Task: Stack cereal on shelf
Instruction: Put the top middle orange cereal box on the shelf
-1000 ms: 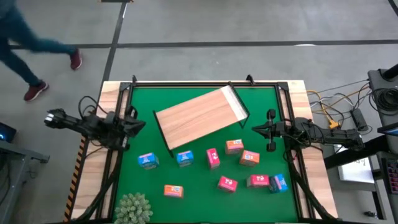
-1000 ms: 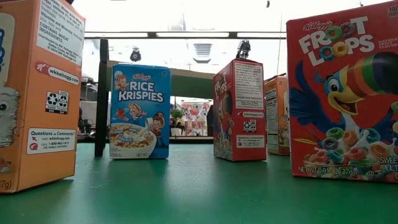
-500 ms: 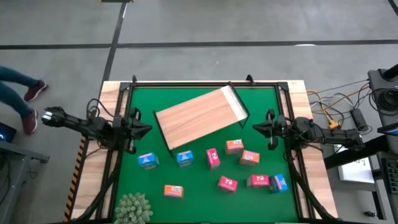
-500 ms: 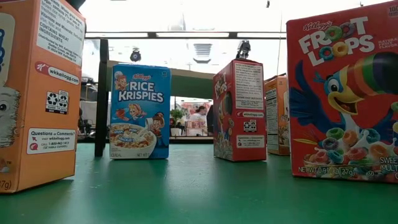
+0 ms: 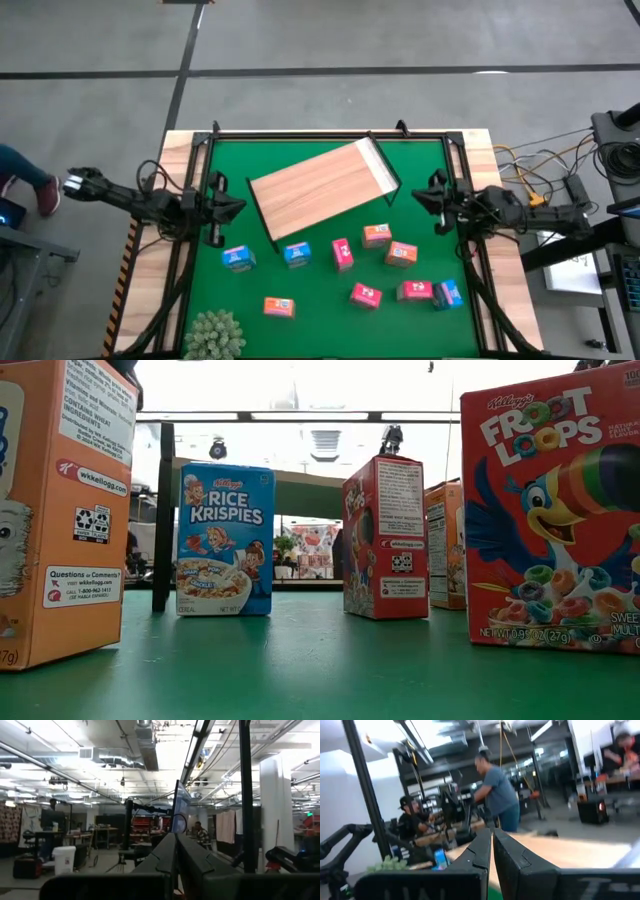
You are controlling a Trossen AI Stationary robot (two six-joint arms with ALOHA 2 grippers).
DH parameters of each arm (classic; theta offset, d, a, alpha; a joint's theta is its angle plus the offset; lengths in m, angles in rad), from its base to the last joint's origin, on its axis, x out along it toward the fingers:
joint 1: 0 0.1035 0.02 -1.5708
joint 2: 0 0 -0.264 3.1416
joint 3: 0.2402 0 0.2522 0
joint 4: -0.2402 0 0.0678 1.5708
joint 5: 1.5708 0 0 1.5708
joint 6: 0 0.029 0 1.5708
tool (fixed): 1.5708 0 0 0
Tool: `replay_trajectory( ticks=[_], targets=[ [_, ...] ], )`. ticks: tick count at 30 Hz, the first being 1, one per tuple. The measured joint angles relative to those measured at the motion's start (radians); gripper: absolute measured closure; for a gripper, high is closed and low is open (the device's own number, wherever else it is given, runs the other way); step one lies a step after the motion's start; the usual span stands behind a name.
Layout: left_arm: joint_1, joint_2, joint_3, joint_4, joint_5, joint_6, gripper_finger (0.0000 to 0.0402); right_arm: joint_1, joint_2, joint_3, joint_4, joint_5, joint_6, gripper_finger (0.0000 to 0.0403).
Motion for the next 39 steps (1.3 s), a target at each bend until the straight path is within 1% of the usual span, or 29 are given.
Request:
replay_trajectory(
  ticks=[6,12,14,17,20,22,25,30,33,37,39],
  targets=[
    [0.000,0.015,0.000,0.019,0.000,0.042,0.0402,0.000,0.187,0.000,0.243,-0.074,-0.031,0.0390],
    [0.000,0.024,0.000,0.096,0.000,0.123,0.0402,0.000,0.364,0.000,0.435,-0.077,-0.041,0.0390],
    [0.000,0.027,0.000,0.123,0.000,0.153,0.0402,0.000,0.412,0.006,0.459,-0.078,-0.041,0.0390],
    [0.000,0.030,0.002,0.138,0.000,0.197,0.0402,0.000,0.474,0.053,0.459,-0.083,-0.045,0.0390],
    [0.000,0.042,0.022,0.134,0.000,0.236,0.0402,0.000,0.537,0.111,0.456,-0.128,-0.073,0.0390],
    [0.000,0.057,0.040,0.131,0.000,0.264,0.0402,0.000,0.578,0.156,0.438,-0.153,-0.093,0.0390],
    [0.000,0.085,0.075,0.116,0.000,0.309,0.0402,0.000,0.632,0.227,0.402,-0.158,-0.110,0.0390],
    [0.000,0.132,0.148,0.018,-0.008,0.373,0.0402,0.000,0.716,0.353,0.242,-0.156,-0.118,0.0390],
    [0.004,0.148,0.213,-0.133,-0.030,0.399,0.0402,0.000,0.754,0.440,0.145,-0.156,-0.117,0.0390],
    [0.022,0.173,0.325,-0.410,-0.035,0.400,0.0402,0.000,0.794,0.544,-0.010,-0.156,-0.107,0.0390],
    [0.031,0.189,0.376,-0.519,-0.035,0.400,0.0402,0.000,0.805,0.590,-0.095,-0.156,-0.103,0.0390]
  ],
)
